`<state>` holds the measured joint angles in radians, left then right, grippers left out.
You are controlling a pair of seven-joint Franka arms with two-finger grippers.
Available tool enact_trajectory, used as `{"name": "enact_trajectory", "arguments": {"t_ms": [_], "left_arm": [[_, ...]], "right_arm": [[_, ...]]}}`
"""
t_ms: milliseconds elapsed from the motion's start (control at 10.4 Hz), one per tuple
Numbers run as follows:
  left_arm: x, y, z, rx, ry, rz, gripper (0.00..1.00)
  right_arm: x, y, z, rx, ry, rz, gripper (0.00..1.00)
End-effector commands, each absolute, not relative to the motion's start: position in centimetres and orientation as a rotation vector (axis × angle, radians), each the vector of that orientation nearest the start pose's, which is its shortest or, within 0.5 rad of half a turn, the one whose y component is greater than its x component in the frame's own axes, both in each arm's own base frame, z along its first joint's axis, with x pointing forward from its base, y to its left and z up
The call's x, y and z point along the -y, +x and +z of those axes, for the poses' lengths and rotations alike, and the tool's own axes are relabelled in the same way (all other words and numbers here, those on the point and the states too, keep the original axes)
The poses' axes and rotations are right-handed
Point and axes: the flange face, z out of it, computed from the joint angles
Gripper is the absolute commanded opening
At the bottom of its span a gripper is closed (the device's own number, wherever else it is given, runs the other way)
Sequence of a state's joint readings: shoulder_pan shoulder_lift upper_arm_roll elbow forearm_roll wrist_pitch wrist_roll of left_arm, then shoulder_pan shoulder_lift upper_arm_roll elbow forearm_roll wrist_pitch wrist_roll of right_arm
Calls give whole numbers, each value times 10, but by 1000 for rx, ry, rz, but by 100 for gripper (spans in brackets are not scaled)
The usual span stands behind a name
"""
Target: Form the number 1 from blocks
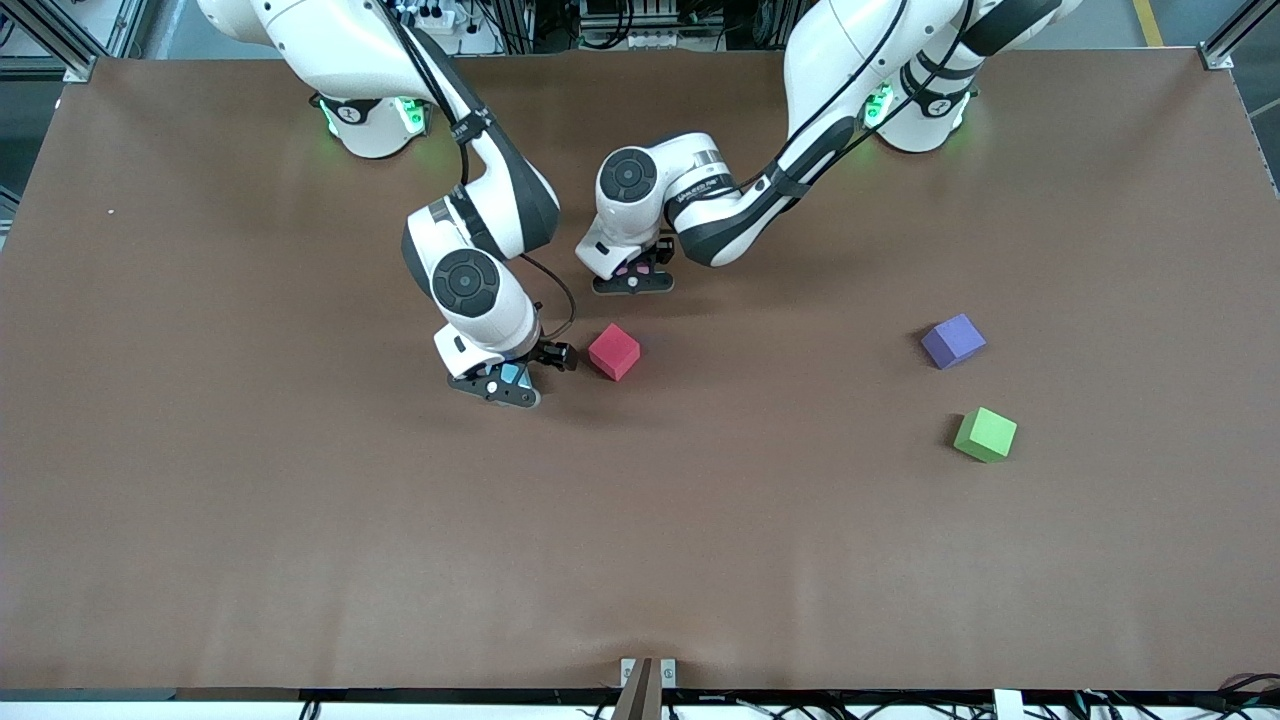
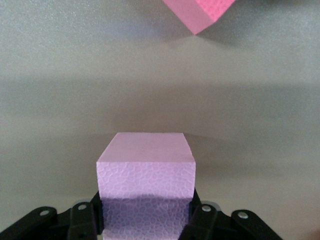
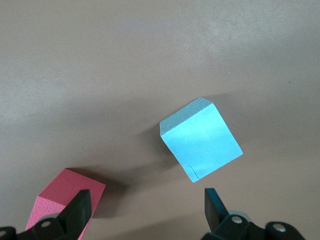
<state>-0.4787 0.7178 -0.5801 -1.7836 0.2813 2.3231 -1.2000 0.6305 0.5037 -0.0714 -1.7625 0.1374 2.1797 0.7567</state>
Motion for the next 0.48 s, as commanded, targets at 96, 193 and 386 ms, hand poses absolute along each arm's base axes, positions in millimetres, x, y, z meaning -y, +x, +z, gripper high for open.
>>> {"name": "enact_trajectory", "arguments": {"t_ms": [96, 193, 386], "left_arm": [[554, 336, 199, 116, -3164, 290, 7], [558, 330, 200, 96, -3163, 280, 72], [556, 331, 200, 91, -3160, 271, 100]], "right_arm": [[-354, 547, 279, -454, -3086, 189, 100], [-353, 547, 278, -417, -3096, 183, 100], [-353, 548, 278, -419, -3090, 177, 100]]}}
